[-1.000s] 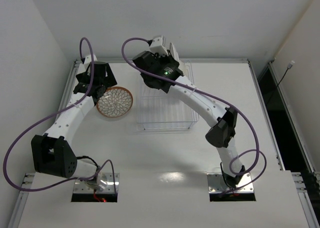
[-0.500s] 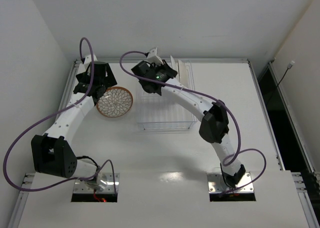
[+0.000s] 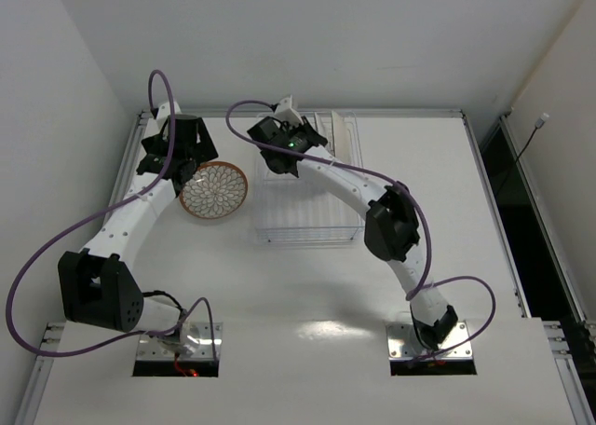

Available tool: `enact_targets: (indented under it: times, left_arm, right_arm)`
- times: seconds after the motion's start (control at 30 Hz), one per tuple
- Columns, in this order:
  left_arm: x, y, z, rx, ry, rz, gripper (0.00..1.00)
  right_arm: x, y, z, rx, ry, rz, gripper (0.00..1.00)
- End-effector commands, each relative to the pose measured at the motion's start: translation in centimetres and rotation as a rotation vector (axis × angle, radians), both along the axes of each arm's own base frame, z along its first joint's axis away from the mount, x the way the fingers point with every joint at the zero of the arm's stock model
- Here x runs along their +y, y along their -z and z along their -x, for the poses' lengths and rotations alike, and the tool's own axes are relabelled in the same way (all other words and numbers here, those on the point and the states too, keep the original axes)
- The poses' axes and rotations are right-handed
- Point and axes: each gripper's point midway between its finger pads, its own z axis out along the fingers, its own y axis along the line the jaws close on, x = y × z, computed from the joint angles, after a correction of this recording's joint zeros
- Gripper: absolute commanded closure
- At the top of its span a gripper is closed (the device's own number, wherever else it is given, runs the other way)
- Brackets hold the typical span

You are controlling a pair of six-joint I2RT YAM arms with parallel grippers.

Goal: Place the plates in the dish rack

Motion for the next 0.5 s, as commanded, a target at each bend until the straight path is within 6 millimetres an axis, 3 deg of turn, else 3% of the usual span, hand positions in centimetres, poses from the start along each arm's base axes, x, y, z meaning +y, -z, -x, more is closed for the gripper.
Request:
enact_targets:
  times: [0.0, 0.13, 0.2, 0.23, 0.27, 0.3, 0.43, 0.47]
  left_arm:
    - [0.1, -1.8, -0.7, -0.053, -0.008, 0.0, 0.0]
    - [0.0, -1.5, -0.8, -0.044, -0.008, -0.001, 0.0]
    - [0.0, -1.5, -0.8, -0.044, -0.008, -0.001, 0.0]
    - [0.0, -1.5, -0.8, -0.044, -0.008, -0.001, 0.0]
    - [0.0, -1.5, -0.8, -0.044, -0.008, -0.001, 0.0]
    - [0.0, -1.5, -0.8, -0.044, -0.008, -0.001, 0.0]
    - [0.0, -1.5, -0.8, -0.044, -0.008, -0.001, 0.0]
    - [0.0, -1.5, -0.8, -0.044, -0.008, -0.001, 0.0]
  right_arm:
    - [-0.9, 0.5, -1.1, -0.002, 0.018, -0.031, 0.95]
    - [-1.5, 2.0, -1.4, 0.026, 0.02, -0.069, 0.89]
    - [-1.6, 1.3, -1.2, 0.019, 0.015, -0.09, 0.82]
    - [-1.6, 1.3, -1.1, 0.021, 0.012, -0.103, 0.77]
    - [-1.4, 1.0, -1.0, 0.022, 0.003, -0.117, 0.62]
    - [-1.6, 0.8, -0.9, 0.021, 0.003, -0.118, 0.59]
    - [-1.6, -2.1, -0.1, -0.023, -0.006, -0.161, 0.35]
    - [-1.6, -3.8, 0.4, -0.053, -0.008, -0.176, 0.29]
